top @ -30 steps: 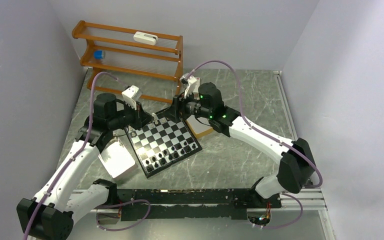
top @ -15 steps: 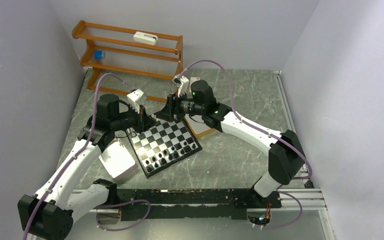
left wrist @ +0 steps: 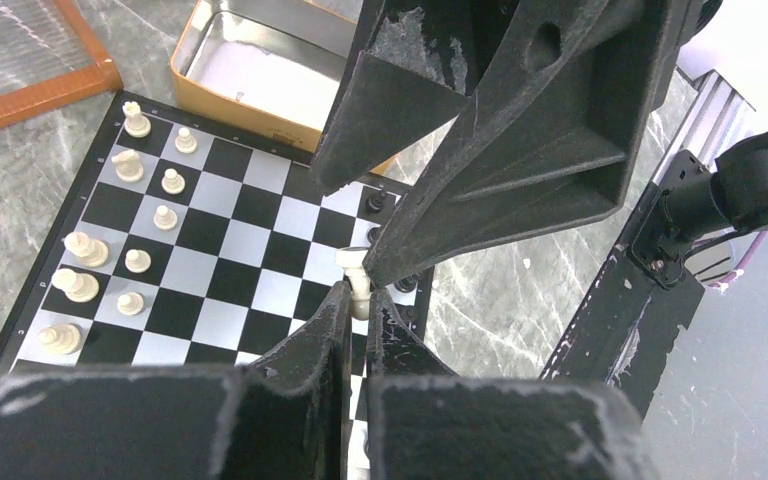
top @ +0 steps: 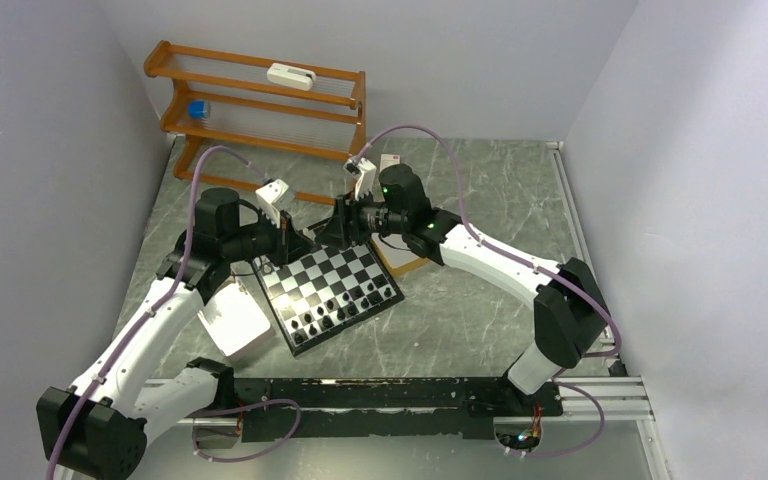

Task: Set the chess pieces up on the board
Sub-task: Place the chess piece on the chessboard.

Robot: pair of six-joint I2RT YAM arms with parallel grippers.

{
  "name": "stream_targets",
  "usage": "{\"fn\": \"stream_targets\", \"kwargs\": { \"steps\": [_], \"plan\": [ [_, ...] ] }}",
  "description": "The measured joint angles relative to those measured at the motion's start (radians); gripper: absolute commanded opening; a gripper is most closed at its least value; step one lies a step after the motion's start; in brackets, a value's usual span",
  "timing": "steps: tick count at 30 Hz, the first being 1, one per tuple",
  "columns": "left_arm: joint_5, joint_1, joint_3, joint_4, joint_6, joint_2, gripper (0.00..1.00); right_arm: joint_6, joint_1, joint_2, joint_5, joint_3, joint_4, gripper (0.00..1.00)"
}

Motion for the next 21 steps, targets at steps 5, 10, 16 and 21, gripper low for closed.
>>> {"fn": "stream_targets", "kwargs": {
  "steps": [5, 10, 16, 21],
  "plan": [
    [0.004, 0.0, 0.002, -0.002, -0.003, 0.002, 0.05, -0.013, 0.0, 0.0, 0.006, 0.0, -0.013, 0.55],
    [0.005, -0.001, 0.006, -0.003, -0.007, 0.013, 0.05, -0.026, 0.0, 0.002, 0.011, 0.001, -0.026, 0.54],
    [-0.018, -0.002, 0.031, -0.041, -0.01, 0.04, 0.05, -0.033, 0.0, 0.018, 0.021, 0.005, -0.031, 0.54],
    [-0.035, -0.002, 0.066, -0.09, -0.002, 0.071, 0.05, -0.036, 0.0, 0.043, 0.024, 0.019, -0.04, 0.54]
  ]
}}
